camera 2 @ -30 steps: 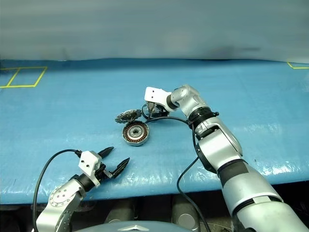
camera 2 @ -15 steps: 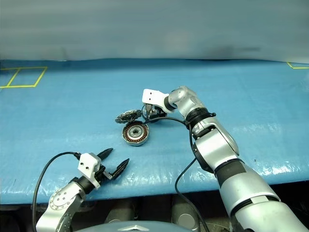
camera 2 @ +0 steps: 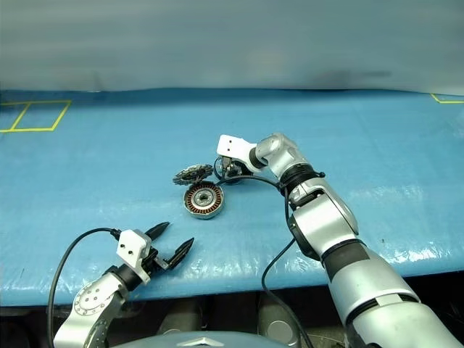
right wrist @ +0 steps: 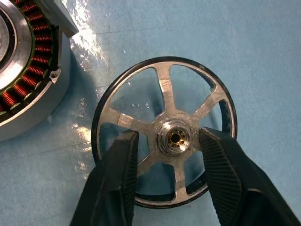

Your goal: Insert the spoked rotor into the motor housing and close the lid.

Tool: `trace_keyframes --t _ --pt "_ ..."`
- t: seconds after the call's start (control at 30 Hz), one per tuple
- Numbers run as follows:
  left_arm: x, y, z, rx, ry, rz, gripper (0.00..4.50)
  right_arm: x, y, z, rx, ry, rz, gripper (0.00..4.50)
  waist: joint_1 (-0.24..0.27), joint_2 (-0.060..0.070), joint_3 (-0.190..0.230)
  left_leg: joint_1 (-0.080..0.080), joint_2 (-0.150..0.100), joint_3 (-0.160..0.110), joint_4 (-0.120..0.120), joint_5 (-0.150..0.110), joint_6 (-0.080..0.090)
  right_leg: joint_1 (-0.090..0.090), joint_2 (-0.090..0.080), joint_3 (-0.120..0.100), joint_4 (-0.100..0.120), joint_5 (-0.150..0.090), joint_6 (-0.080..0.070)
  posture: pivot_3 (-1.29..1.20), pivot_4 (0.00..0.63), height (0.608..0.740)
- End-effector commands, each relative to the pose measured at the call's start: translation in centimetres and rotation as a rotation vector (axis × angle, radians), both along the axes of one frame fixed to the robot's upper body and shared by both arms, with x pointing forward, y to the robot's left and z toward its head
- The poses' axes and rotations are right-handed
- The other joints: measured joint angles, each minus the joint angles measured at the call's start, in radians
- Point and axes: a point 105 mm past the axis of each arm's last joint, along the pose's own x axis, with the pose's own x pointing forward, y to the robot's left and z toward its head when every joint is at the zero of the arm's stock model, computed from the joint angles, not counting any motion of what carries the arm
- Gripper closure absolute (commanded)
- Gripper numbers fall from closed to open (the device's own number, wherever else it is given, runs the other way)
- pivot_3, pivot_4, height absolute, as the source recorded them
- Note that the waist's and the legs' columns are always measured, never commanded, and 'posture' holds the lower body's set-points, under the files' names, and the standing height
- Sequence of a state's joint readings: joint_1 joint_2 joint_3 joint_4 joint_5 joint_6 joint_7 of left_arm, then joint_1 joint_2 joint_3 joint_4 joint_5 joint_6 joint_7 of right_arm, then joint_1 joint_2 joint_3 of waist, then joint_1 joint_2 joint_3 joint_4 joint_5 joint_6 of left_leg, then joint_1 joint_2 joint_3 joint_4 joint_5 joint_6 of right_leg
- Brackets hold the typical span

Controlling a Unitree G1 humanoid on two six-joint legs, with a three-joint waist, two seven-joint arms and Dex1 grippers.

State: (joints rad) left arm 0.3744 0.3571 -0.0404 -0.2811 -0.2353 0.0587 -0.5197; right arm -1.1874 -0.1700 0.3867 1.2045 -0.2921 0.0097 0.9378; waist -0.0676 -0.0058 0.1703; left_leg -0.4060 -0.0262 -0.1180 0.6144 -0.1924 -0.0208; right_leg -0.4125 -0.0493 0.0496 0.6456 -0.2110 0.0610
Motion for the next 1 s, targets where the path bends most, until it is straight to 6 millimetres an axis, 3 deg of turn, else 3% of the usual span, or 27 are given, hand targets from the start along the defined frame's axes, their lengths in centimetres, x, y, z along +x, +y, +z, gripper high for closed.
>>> trace_keyframes --t 0.03,0.1,0.17,0.37,0.67,0.83,1.0 --pt "0.1 -0.1 1.0 0.005 -0.048 -0.008 0.00 -0.2 -0.4 -0.4 0.004 0.015 -0.004 2.32 0.000 0.000 0.000 0.000 0.000 0.000 0.000 0.000 0.000 0.000 0.000 0.000 0.000 0.000 0.000 0.00 0.150 0.740" --pt "0.2 -0.1 0.9 0.005 -0.047 -0.009 0.00 -0.2 -0.4 -0.5 0.010 0.020 -0.005 2.32 -0.001 0.000 0.000 0.001 0.000 0.000 0.000 0.000 0.000 0.001 0.000 0.000 0.000 -0.002 0.002 0.00 0.150 0.740" --pt "0.2 -0.2 0.9 0.004 -0.046 -0.013 0.00 -0.2 -0.5 -0.4 0.019 0.021 -0.007 2.81 -0.001 0.000 0.000 0.003 0.000 0.000 0.000 0.000 0.000 0.002 0.000 0.000 0.000 -0.002 0.002 0.00 0.150 0.740" --pt "0.4 -0.2 0.8 0.002 -0.043 -0.022 0.00 0.5 -1.6 0.4 0.002 -0.044 -0.029 2.82 0.002 0.000 0.000 0.003 0.000 0.000 0.000 0.000 0.000 0.003 0.000 0.000 0.001 -0.002 0.002 0.00 0.150 0.740" --pt "0.9 -0.4 0.9 0.004 -0.044 -0.044 0.00 1.1 -5.1 1.4 -0.075 -0.144 -0.085 2.82 0.002 0.000 0.000 0.003 0.000 0.001 0.000 0.000 0.000 0.002 0.000 0.001 0.001 -0.002 0.002 0.00 0.150 0.740" --pt "1.3 -0.5 1.0 0.004 -0.048 -0.052 0.00 -0.5 -6.0 2.2 -0.058 -0.179 -0.095 2.82 0.004 0.000 0.000 0.003 0.000 0.002 -0.001 0.000 0.000 0.002 0.000 0.002 0.001 -0.002 0.002 0.00 0.150 0.740" --pt "1.6 -0.5 1.2 0.007 -0.051 -0.059 0.00 -4.2 -6.7 3.4 -0.027 -0.227 -0.102 2.82 0.008 0.000 0.000 0.001 0.000 0.002 0.000 0.000 0.000 0.001 0.000 0.002 0.000 -0.002 0.005 0.00 0.150 0.740"
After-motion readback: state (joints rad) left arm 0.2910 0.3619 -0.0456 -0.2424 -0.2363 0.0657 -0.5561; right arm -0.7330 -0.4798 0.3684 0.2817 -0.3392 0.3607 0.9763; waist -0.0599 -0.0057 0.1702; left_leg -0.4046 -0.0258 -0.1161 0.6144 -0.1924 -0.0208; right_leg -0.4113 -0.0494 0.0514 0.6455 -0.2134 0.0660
